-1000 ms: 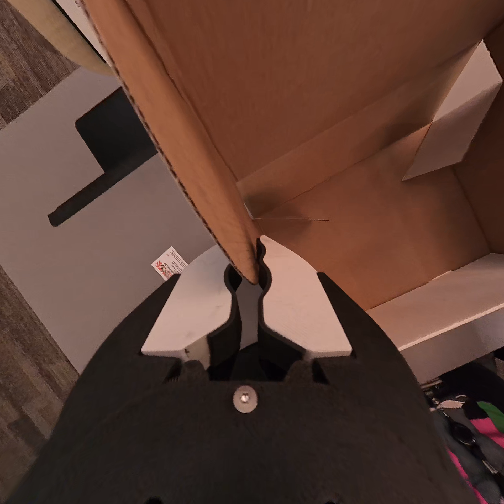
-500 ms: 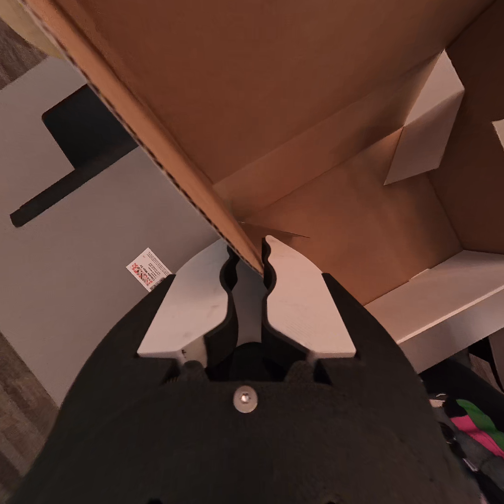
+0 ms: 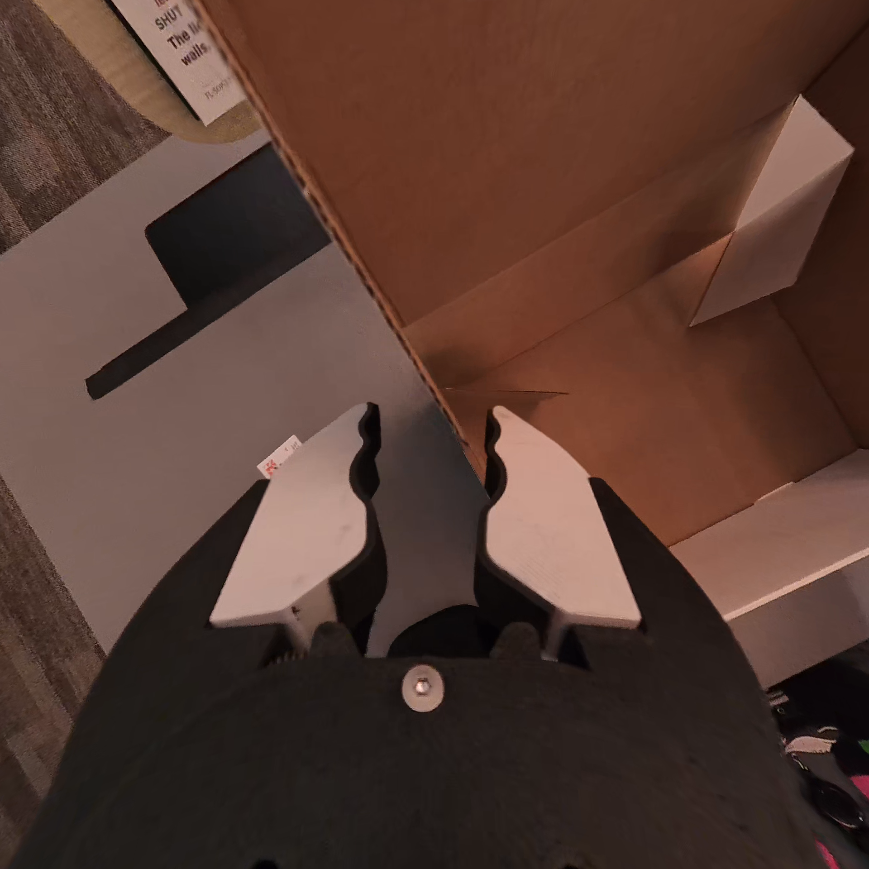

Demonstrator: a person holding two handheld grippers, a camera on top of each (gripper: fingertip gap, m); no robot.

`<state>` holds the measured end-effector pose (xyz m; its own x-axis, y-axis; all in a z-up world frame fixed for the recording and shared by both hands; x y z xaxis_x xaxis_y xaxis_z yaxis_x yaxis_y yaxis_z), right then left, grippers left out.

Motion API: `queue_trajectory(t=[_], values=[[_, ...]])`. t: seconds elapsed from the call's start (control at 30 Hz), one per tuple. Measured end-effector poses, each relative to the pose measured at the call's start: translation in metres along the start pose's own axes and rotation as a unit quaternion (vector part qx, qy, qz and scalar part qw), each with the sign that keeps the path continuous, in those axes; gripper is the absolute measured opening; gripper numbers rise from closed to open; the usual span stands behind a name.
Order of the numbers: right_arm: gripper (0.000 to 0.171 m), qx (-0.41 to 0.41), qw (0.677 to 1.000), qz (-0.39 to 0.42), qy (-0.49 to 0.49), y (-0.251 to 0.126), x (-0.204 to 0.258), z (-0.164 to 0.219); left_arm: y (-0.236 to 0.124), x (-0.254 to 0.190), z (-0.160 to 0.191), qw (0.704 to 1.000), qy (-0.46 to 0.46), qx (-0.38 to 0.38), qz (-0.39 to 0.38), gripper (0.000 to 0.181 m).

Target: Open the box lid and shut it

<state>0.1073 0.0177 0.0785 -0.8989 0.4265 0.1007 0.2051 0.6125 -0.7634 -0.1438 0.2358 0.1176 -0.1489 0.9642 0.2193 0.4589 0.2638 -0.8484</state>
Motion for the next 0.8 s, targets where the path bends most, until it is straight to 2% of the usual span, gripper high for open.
queue_trajectory(t=[0.1, 0.23, 0.43, 0.57, 0.7, 0.8], values=[[0.037, -0.004, 1.000, 0.003, 0.004, -0.001, -0.002, 0.001, -0.006, 0.002, 0.005, 1.000, -0.005, -0.014, -0.002, 0.049], [0.049, -0.040, 0.999, 0.002, 0.007, -0.008, -0.007, 0.001, -0.021, -0.001, 0.016, 0.997, -0.012, -0.078, -0.005, 0.050], [0.063, -0.130, 0.991, -0.006, -0.006, -0.036, -0.018, 0.019, -0.047, -0.017, 0.059, 0.983, -0.038, -0.182, 0.000, 0.058], [0.068, -0.225, 0.974, -0.013, -0.032, -0.061, -0.023, 0.051, -0.053, -0.033, 0.099, 0.968, -0.059, -0.243, 0.001, 0.056], [0.068, -0.316, 0.945, -0.054, -0.066, -0.076, -0.019, 0.099, -0.046, -0.059, 0.136, 0.952, -0.057, -0.300, 0.001, 0.053], [0.073, -0.369, 0.923, -0.075, -0.078, -0.083, -0.014, 0.135, -0.039, -0.081, 0.158, 0.935, -0.041, -0.351, -0.034, 0.048]])
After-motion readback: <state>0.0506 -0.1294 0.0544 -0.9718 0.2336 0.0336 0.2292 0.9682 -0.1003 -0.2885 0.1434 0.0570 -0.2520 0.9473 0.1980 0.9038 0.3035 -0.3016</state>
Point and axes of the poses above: each gripper's, where its closed fingertips meet, y out along the fingers, z out of its underside, x = y × z across the jaws, the point moved 8 cm from there along -y, back along the fingers, and after that the axes turned 15 degrees about y, right-handed, at the moved point
